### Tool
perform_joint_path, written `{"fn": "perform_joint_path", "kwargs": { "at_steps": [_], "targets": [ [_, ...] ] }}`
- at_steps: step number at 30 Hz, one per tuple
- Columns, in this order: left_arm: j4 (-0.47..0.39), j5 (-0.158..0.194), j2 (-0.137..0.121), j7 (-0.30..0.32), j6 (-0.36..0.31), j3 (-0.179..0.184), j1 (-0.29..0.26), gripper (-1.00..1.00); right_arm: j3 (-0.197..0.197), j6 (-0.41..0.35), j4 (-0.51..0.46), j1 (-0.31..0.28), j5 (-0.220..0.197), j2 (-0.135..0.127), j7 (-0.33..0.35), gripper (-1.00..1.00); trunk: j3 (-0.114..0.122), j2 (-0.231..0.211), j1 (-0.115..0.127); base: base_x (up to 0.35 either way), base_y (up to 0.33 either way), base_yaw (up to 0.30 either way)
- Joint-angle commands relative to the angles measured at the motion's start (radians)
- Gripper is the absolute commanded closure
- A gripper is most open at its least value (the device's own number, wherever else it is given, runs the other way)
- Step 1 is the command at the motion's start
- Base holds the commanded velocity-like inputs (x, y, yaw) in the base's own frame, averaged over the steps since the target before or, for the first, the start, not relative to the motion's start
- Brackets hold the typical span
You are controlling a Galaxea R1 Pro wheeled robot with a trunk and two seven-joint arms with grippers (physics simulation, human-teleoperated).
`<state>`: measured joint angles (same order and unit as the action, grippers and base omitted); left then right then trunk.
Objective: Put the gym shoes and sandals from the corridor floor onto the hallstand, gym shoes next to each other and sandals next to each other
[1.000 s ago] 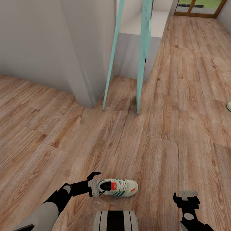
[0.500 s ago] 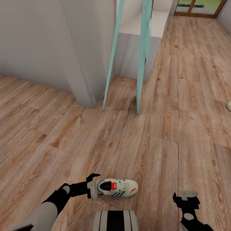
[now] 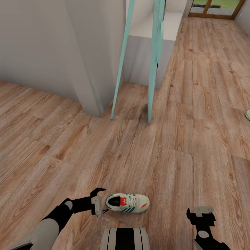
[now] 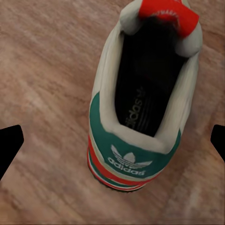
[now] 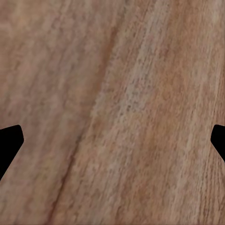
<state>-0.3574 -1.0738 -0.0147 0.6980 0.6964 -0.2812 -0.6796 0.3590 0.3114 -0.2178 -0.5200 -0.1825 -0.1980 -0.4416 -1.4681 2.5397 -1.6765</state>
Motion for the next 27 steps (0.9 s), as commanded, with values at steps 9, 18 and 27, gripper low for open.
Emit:
{"fn": "perform_joint_path", "kwargs": {
  "at_steps": [9, 18, 27],
  "targets": [
    [0.001, 0.000, -0.002, 0.000, 0.000, -0.001, 0.000, -1.00, 0.000, 0.000, 0.000, 0.000, 0.000, 0.000, 0.000, -1.00, 0.000, 0.000, 0.000, 0.000, 0.000, 0.000],
    [0.001, 0.001, -0.001, -0.001, 0.000, -0.002, 0.000, -1.00, 0.000, 0.000, 0.000, 0.000, 0.000, 0.000, 0.001, -1.00, 0.000, 0.000, 0.000, 0.000, 0.000, 0.000],
    [0.002, 0.001, 0.001, -0.028, 0.000, -0.003, 0.000, -1.00, 0.000, 0.000, 0.000, 0.000, 0.000, 0.004, 0.001, -1.00, 0.000, 0.000, 0.000, 0.000, 0.000, 0.000]
  ]
}}
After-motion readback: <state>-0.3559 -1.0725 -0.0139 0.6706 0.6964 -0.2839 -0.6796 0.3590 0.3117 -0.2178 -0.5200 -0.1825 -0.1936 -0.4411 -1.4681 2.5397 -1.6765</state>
